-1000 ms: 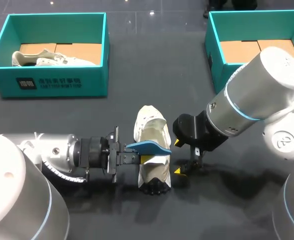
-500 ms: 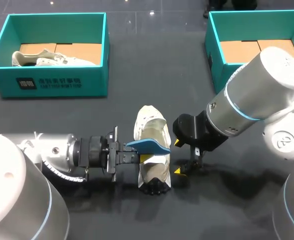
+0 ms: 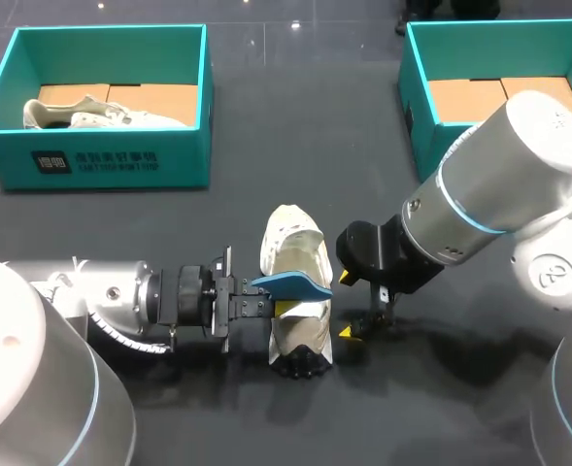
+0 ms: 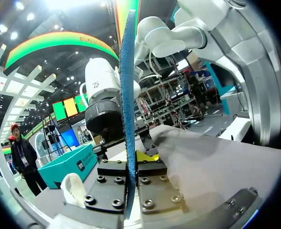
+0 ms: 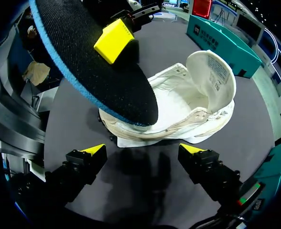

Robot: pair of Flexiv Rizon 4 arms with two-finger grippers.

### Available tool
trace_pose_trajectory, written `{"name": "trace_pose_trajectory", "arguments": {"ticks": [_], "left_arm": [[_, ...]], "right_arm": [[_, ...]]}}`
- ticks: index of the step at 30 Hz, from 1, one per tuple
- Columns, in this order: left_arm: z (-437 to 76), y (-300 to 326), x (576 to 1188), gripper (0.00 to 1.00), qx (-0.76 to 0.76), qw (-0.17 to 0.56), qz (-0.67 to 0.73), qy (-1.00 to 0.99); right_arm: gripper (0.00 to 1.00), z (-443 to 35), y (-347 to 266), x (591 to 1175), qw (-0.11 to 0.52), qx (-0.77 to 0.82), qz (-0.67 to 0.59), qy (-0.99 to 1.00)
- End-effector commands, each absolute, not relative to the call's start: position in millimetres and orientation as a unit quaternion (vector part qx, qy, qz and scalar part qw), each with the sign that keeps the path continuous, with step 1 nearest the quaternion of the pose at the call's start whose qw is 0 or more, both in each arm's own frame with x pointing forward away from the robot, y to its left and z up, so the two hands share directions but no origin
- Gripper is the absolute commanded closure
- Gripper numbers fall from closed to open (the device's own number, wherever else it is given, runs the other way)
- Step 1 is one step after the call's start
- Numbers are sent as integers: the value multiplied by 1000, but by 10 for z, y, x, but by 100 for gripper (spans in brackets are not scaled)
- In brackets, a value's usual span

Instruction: Take the shoe out of the shoebox, open the shoe tongue, remove and reinsert the insole, then place the shoe into the shoebox

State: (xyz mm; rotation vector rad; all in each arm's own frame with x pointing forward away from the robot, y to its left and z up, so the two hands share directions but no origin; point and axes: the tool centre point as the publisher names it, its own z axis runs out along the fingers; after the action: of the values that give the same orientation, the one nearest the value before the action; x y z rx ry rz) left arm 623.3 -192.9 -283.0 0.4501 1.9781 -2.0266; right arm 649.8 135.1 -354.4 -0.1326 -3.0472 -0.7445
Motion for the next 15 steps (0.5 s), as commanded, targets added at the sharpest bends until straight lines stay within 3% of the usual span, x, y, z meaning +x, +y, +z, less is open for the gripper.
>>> {"name": "trace_pose_trajectory", "arguments": {"ticks": [1,15], "left_arm": [[-2869,-1955,6246,100,155,139,-699,684],[-2952,-1949,6287,100,164,147,-696,683]], "right_arm": [[0,-3553,1348,6486,0,-42,-238,-970],[0,-3553,1348,6486,0,-42,-238,-970]]}}
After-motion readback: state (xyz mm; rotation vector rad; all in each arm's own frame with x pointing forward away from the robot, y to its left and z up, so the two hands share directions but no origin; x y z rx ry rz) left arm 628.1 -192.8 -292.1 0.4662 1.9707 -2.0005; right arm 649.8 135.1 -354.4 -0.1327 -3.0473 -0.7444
